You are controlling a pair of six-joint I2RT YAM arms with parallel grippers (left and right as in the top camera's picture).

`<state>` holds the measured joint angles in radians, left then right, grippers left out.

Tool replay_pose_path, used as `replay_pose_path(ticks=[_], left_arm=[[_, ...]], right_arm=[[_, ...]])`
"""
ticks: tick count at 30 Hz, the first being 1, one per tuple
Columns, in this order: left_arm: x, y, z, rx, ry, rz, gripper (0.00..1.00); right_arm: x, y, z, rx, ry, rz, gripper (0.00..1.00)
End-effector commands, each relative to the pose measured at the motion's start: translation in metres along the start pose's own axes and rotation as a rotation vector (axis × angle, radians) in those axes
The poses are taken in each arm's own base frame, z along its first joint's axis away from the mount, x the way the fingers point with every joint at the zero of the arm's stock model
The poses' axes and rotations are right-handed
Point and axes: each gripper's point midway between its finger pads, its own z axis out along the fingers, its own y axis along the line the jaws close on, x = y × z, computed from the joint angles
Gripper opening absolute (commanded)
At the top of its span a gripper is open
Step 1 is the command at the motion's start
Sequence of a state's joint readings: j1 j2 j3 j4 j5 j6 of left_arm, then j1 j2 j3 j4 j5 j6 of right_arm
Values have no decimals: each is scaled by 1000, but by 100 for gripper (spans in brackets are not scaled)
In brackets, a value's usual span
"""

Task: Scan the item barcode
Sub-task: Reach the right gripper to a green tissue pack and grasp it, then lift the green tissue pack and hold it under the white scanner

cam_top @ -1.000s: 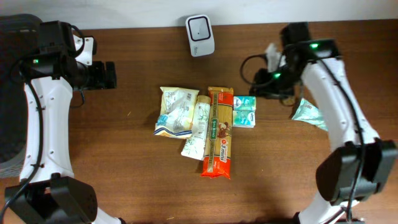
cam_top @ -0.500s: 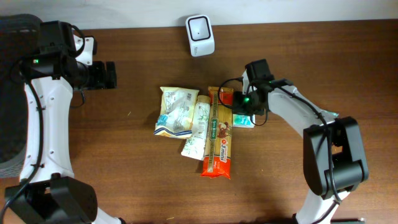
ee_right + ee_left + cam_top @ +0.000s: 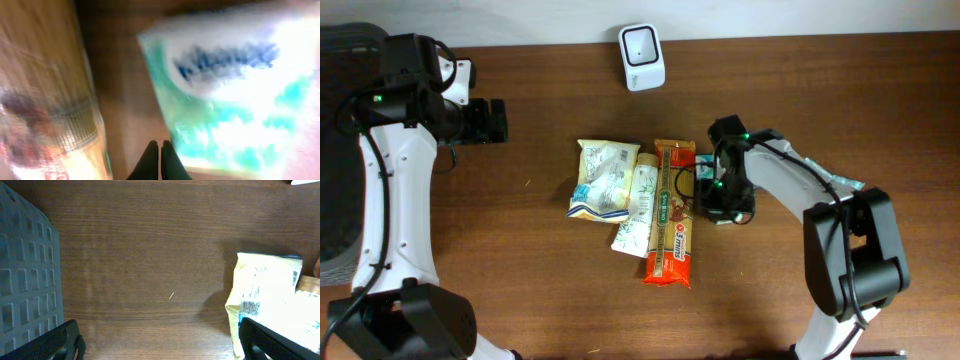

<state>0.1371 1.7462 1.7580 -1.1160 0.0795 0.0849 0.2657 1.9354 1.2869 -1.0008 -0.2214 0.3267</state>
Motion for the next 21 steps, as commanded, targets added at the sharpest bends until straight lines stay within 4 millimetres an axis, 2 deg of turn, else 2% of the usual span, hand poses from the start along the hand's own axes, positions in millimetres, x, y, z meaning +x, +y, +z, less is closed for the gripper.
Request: replay_pose_path(ticks=[1, 4, 5, 6, 8, 9, 10, 11, 13, 15, 21], left_arm=[[-4, -1, -7, 8, -21, -9, 99], [-4, -1, -7, 8, -21, -9, 99], [-4, -1, -7, 8, -21, -9, 99], [-4, -1, -7, 8, -21, -9, 99], [-4, -1, -7, 8, -21, -9, 99], [-4, -1, -7, 8, -21, -9, 99], [-4, -1, -7, 8, -21, -9, 99], [-4, -1, -7, 8, -21, -9, 99], [-4, -1, -7, 8, -21, -10, 99], [-4, -1, -7, 8, -20, -9, 99], [-4, -1, -7, 8, -21, -9, 99]], right_arm=[[-18, 7, -57, -17, -106, -107, 4], [-28, 7, -109, -25, -174, -139, 4], [-32, 4, -116, -28, -192, -140, 4], [-33, -1, -115, -24, -188, -128, 5], [-29, -15, -101, -17, -153, -93, 17], [-27, -24, -91, -15, -136, -73, 16], [-23, -35, -80, -13, -115, -44, 4], [-20, -45, -67, -28, -100, -21, 4], [-17, -41, -47, -180, -96, -43, 8], [-15, -43, -32, -205, -100, -38, 24], [-6, -49, -2, -206, -104, -40, 28]])
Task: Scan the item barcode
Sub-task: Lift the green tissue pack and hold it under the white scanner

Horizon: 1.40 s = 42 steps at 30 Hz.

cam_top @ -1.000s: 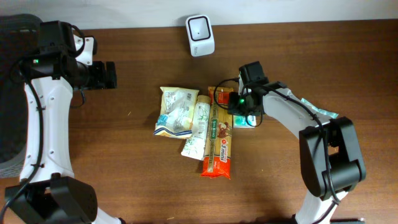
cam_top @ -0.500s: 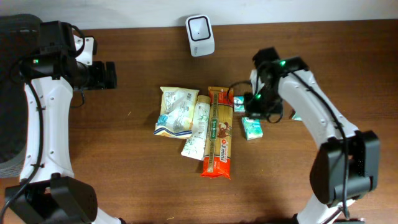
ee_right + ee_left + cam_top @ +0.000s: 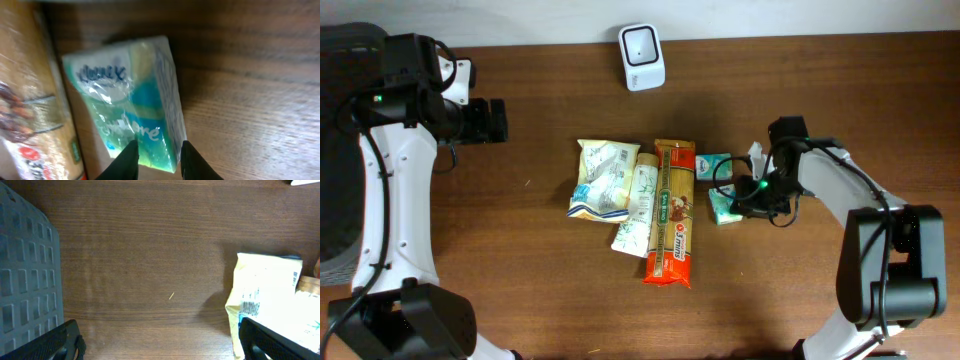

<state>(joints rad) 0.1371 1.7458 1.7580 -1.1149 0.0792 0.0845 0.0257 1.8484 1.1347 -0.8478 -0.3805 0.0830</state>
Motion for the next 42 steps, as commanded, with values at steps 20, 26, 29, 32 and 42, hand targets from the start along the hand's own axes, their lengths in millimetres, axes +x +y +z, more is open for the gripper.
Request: replay_pose_path(ticks=[20, 26, 29, 32, 42], left_arm=[[-3, -2, -7, 9, -19, -9, 99], [-3, -1, -7, 8, -19, -9, 99], [-3, -2, -7, 9, -19, -9, 99], [-3, -2, -7, 9, -19, -9, 99], [-3, -1, -7, 8, -19, -11, 99]], right_arm=[[16, 126, -166, -945, -232, -99, 4], [21, 144, -198, -1147, -254, -212, 4], [20, 145, -200, -1154, -241, -195, 4], [19, 145, -200, -1153, -248, -205, 4], [12, 138, -188, -1066, -270, -191, 4]])
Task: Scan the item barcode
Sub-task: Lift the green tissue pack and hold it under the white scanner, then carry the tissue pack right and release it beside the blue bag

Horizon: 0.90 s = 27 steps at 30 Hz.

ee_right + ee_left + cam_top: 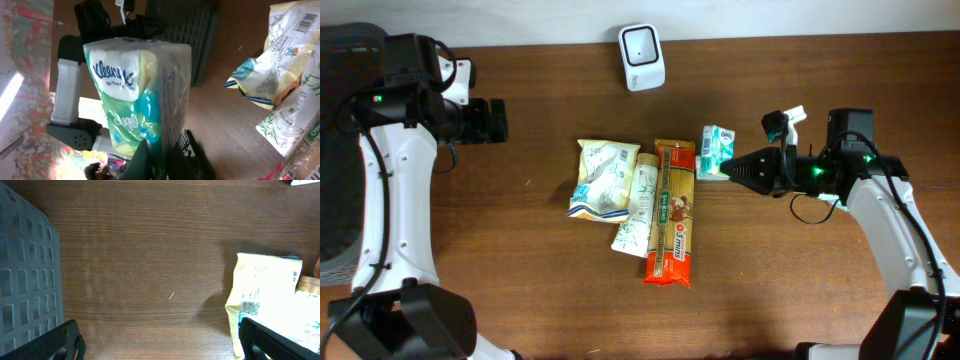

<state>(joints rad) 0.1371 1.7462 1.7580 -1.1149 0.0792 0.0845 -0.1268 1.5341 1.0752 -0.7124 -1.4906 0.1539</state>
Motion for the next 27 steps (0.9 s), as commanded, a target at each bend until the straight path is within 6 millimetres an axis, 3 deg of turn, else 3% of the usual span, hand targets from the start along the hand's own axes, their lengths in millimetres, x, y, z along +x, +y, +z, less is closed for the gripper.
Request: replay_pose_path(ticks=[1, 4, 6, 9, 10, 11, 12, 14, 15, 16, 17, 20, 22, 24, 26, 27], left_arm=[[-3, -1, -7, 8, -20, -11, 99], [-3, -1, -7, 8, -20, -11, 99], [-3, -1, -7, 8, -20, -11, 99], [-3, -1, -7, 8, -19, -11, 99], [-3, -1, -7, 8, -20, -11, 99], [-3, -1, -7, 8, -20, -11, 99], [-3, -1, -7, 8, -20, -11, 99], [-3, -1, -7, 8, -20, -11, 99], [-3, -1, -7, 8, -20, -11, 99], [-3, -1, -7, 8, -20, -11, 99], [-3, -1, -7, 8, -20, -11, 99], [-3, -1, -7, 8, -20, -11, 99], [-3, -1, -7, 8, -20, -11, 99], [-3, -1, -7, 8, -20, -11, 99], [-3, -1, -7, 8, -20, -11, 99], [-3, -1, -7, 8, -20, -11, 99]], right_arm=[[-4, 1, -2, 37, -12, -33, 4], [-4, -3, 1, 57, -7, -33, 4], [8, -24, 21, 194, 46, -12, 4], [32, -59, 55, 514, 151, -9, 4], [35, -61, 58, 628, 177, -28, 4], [28, -50, 56, 852, 211, -100, 4], [10, -33, 52, 1031, 211, -183, 4], [-32, -11, 58, 1220, 187, -302, 4], [-54, -11, 62, 1286, 161, -346, 4], [-91, -17, 70, 1357, 104, -401, 4], [-114, -27, 74, 1407, 67, -437, 4], [-203, -78, 96, 1563, -130, -654, 4], [-243, -90, 104, 1612, -249, -782, 4], [-271, -74, 102, 1657, -324, -917, 4], [-303, -44, 116, 1625, -436, -1107, 4], [-315, -43, 128, 1594, -468, -1194, 4]])
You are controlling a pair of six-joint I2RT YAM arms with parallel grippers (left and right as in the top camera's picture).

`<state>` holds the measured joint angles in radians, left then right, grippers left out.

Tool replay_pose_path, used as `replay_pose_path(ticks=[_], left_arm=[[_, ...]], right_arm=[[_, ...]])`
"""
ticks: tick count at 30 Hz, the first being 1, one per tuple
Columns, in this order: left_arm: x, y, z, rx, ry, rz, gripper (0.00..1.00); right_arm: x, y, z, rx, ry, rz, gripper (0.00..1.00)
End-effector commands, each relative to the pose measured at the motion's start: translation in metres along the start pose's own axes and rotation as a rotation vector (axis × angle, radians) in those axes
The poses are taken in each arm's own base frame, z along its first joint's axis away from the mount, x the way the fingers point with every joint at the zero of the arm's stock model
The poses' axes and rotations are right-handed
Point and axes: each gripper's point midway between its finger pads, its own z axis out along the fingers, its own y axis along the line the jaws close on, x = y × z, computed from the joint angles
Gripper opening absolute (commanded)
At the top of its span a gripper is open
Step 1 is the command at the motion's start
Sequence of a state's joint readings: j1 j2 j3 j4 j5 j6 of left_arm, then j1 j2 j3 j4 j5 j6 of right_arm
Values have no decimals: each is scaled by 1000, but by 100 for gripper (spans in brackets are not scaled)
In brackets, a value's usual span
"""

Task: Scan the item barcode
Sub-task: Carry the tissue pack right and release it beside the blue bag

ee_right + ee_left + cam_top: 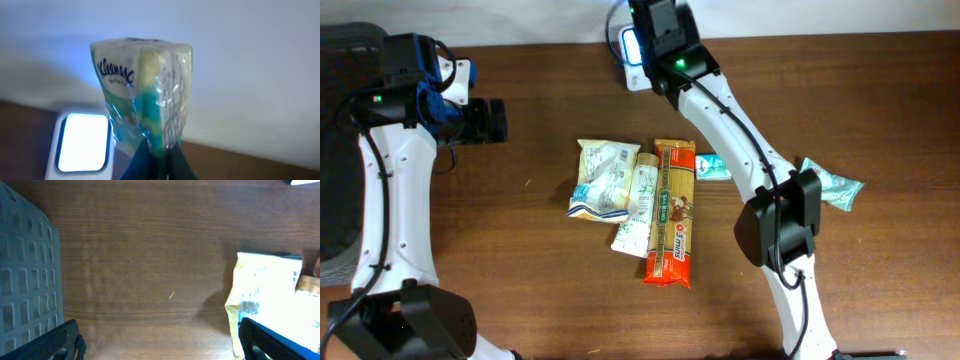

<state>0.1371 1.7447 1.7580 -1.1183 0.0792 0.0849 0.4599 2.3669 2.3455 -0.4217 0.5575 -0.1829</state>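
A Kleenex tissue pack point(145, 95), white and teal in clear wrap, stands upright in the right wrist view with my right gripper point(159, 155) shut on its lower edge. Just left of it and behind it is the white barcode scanner point(82, 142), its face lit bright. In the overhead view the right arm reaches to the table's far edge and its wrist point(660, 35) covers most of the scanner point(626, 55); the pack is hidden there. My left gripper point(160, 342) hangs open over bare wood at the far left, nothing between its fingers point(55, 342).
A yellow snack bag point(603, 180), a bamboo-print packet point(638, 205) and an orange pasta packet point(672, 215) lie side by side mid-table. A teal packet point(713, 166) lies next to the pasta, another point(832, 185) at the right. A grey basket point(25, 270) stands at the left.
My right gripper has gone with the tissue pack from right of the pasta packet to the far edge, in front of the scanner, which now glows. The left arm has stayed put.
My right gripper was shut low beside the tissue pack lying by the pasta packet. Then it was open around the pack's end. Then it held the pack upright above the table, and now holds it by the lit scanner. The left gripper stayed open.
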Motion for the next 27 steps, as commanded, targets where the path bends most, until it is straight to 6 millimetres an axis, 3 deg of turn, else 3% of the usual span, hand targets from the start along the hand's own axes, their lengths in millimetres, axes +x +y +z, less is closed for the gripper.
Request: replay_pose_path(ticks=[1, 3, 4, 5, 12, 14, 17, 19, 20, 22, 25, 26, 27], left_arm=[[-4, -1, -6, 8, -21, -11, 99], [-4, -1, -6, 7, -21, -11, 99], [-4, -1, -6, 7, -21, -11, 99], [-4, -1, -6, 7, -21, -11, 99], [-4, -1, -6, 8, -21, -11, 99], [-4, -1, -6, 8, -21, -11, 99], [-4, -1, -6, 7, -21, -11, 99], [-4, -2, -6, 9, -21, -8, 99], [-4, -1, -6, 8, -21, -10, 99], [-4, -1, -6, 7, -21, -11, 99], [-4, -1, -6, 9, -21, -9, 99], [-4, -1, -6, 9, -21, -9, 99], [-4, -1, -6, 8, -21, -9, 99]], right_arm=[[-11, 13, 24, 31, -114, -164, 4], [34, 43, 56, 7, -56, -343, 4], [57, 54, 68, 5, -17, -451, 4], [68, 55, 73, 16, 8, -482, 4], [74, 64, 67, -12, 36, -486, 4], [55, 58, 50, -65, 24, -366, 4], [21, 48, -9, -268, 57, -174, 4], [3, 27, -66, -428, 133, 49, 4], [3, 5, -102, -506, 215, 175, 4], [25, -45, -143, -562, 389, 339, 4], [119, -118, -155, -440, 772, 468, 4], [141, -133, -154, -406, 855, 497, 4], [182, -156, -149, -351, 989, 555, 4]])
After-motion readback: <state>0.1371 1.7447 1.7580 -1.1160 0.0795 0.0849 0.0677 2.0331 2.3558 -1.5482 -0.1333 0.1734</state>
